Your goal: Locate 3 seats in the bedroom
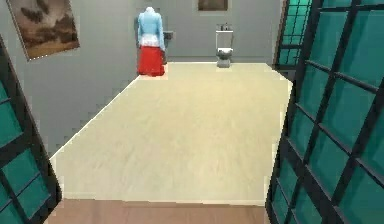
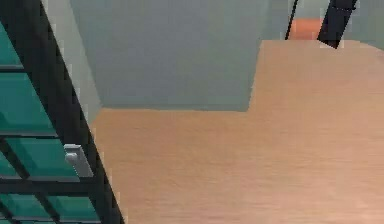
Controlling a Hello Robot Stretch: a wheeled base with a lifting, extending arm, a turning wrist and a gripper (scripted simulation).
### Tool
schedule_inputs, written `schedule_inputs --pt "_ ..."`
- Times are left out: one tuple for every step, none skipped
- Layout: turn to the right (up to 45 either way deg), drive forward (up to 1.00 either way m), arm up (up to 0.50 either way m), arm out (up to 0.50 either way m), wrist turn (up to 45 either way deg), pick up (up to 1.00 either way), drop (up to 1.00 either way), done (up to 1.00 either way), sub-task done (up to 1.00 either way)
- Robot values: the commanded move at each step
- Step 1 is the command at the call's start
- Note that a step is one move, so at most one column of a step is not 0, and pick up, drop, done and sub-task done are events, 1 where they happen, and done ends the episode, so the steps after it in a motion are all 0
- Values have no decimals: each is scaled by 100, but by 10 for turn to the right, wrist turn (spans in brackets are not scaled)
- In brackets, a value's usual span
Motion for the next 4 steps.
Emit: schedule_inputs --pt "0 100 0 0 0 0 0 0 0" --pt "60 0 0 0 0 0 0 0 0" --pt "0 50 0 0 0 0 0 0 0" --pt "240 0 0 0 0 0 0 0 0"
